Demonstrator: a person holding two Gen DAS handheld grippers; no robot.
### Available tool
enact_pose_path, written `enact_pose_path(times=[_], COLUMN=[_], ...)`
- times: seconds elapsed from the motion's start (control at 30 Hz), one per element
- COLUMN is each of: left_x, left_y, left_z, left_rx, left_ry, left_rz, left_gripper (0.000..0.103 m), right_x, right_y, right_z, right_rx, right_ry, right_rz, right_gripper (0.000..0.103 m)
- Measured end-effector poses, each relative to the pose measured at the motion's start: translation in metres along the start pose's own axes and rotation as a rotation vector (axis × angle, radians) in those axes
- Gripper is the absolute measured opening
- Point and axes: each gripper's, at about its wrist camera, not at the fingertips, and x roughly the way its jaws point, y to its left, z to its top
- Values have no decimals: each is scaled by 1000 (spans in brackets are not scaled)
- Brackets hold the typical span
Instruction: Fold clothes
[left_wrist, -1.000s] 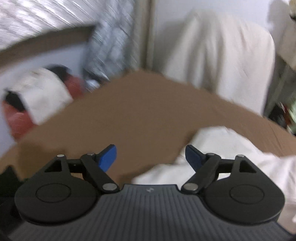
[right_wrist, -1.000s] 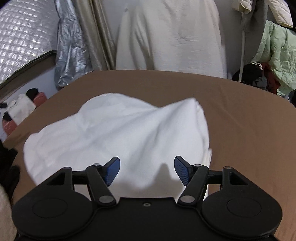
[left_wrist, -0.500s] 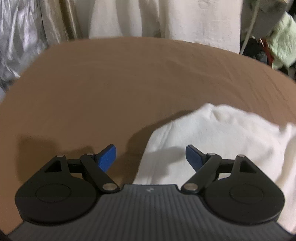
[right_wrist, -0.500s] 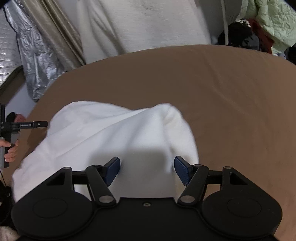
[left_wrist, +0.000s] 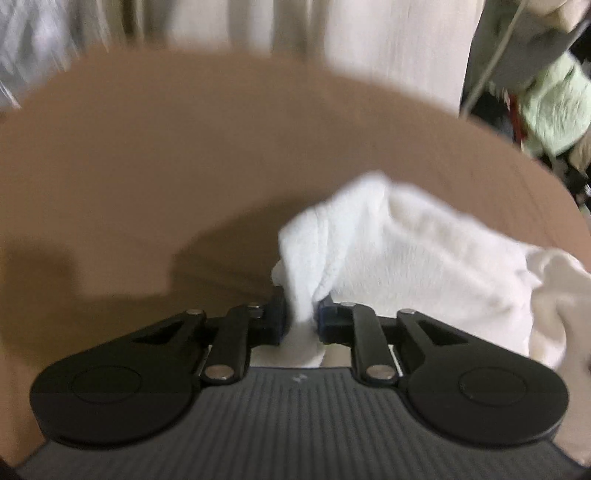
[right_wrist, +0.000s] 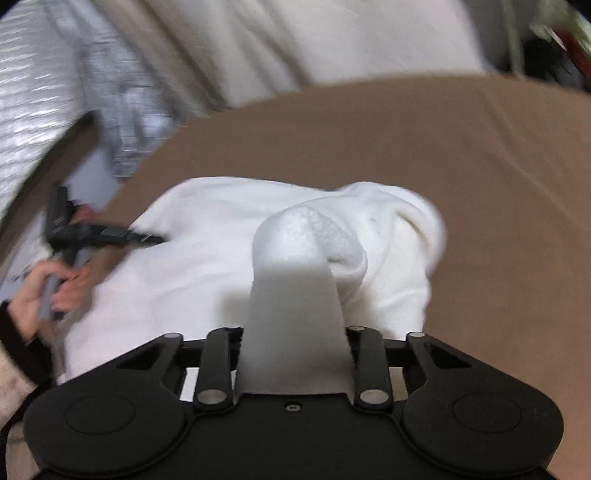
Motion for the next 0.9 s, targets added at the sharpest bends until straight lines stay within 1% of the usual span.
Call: enact_pose_path(times=[0.07,0.1,0.17,0.2,0.23,0.27,0.33,0.37,0.4,0.47,0.53,0.6,0.67,0.73,0.83,0.9], left_x=[-46,-63,-93,-107,-114,-115,-115,-117,-120,-123,-125,-131,-134,-127,-123,-123], left_y=[-3,-1,8,12,18,25,39,46,52,60,59,54,49,49,48,48], left_z=[-7,-14,-32,-41,-51,-62,-83,-93,-101,-111,-109,-108,-109,-103,-95,-91], left_rx=[30,25,-6,-22,-44,-69,-101,-113,-130,-170,-179,-162,-136,-122,-112,-98], left_ry=[-141,-183,-233,-259,-257,-239,-191,-169,-151,-127,-136,-157,-166,-161,-161,-174], left_rz=[89,119,164,186,205,223,280,306,314,306,289,284,292,289,283,287], left_gripper=[15,15,15,15,15,15,15,15,15,15,15,15,15,15,15,15], right_x=[-3,-3,-5,1,9,15,23,23,20,11,0,-14,-26,-37,-47,-52], right_y=[37,56,95,113,130,145,169,177,182,183,177,163,149,136,115,98], right_z=[-20,-30,-51,-66,-83,-101,-131,-139,-143,-133,-116,-95,-80,-66,-49,-37], right_rx=[-77,-115,-192,-235,-282,-332,-441,-482,-504,-481,-426,-370,-303,-234,-130,-29], right_ry=[41,68,121,175,243,299,348,348,331,299,265,211,153,102,47,4], right_rz=[79,119,200,227,248,251,203,178,155,134,124,114,96,79,61,74], right_gripper=[33,33,33,33,33,33,34,35,35,36,36,38,43,45,46,46])
